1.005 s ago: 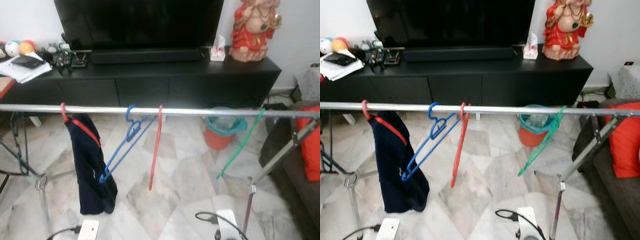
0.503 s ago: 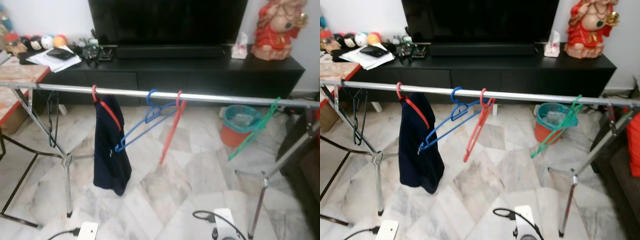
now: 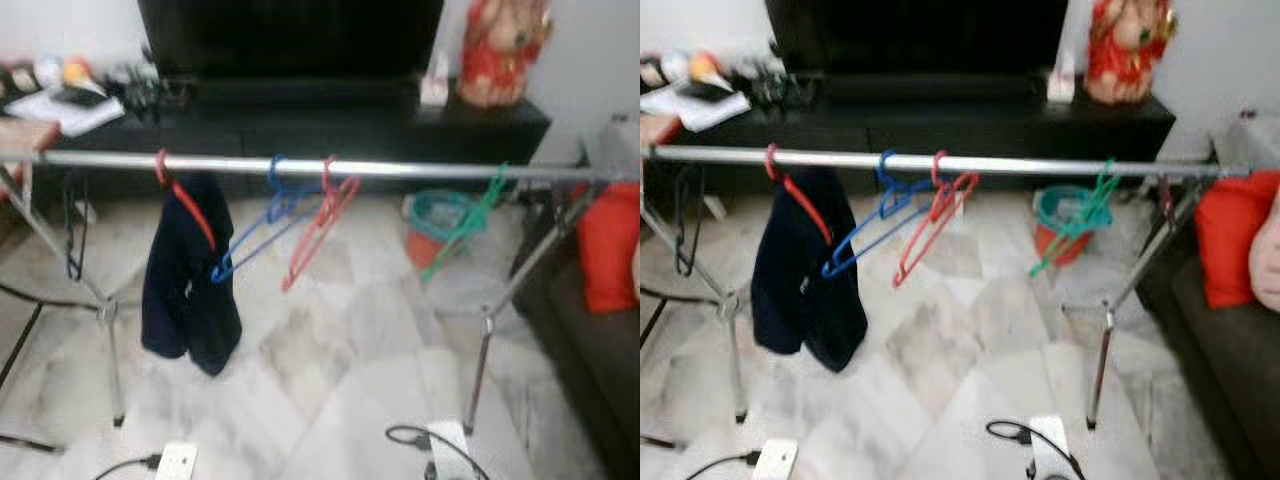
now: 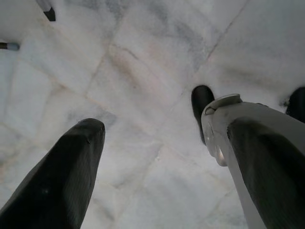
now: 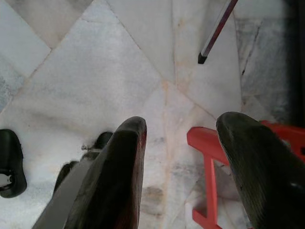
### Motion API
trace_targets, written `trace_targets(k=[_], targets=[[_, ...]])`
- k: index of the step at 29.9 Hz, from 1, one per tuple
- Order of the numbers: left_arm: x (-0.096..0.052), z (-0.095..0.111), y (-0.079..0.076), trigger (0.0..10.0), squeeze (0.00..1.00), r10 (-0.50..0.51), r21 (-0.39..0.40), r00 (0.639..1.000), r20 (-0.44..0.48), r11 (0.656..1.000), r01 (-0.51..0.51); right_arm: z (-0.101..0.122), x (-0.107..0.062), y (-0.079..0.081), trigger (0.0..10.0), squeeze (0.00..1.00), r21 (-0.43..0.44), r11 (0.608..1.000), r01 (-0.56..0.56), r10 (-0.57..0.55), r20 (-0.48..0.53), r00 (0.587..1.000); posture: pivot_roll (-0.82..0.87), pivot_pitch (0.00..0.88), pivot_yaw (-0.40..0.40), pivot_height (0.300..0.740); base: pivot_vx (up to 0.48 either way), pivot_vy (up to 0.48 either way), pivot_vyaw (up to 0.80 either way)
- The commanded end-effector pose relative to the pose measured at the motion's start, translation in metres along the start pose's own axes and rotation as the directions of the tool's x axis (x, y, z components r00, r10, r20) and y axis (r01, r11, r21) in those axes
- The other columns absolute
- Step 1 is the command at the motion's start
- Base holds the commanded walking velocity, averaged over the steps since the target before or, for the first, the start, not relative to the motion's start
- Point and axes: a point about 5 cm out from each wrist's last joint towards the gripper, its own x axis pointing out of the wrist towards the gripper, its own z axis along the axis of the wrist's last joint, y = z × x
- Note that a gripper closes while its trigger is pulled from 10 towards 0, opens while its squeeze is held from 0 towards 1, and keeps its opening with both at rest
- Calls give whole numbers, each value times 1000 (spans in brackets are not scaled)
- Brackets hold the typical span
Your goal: Hang hanger
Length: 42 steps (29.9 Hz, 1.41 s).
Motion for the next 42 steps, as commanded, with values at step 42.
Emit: trace_targets(k=[42], targets=[[-1,-11,1,10000,0,22,20,999,-39,1000,-22,-4,0,-1,10000,0,14,1000,1,-1,-24,1000,4,0,13,740,-56,0,-262]])
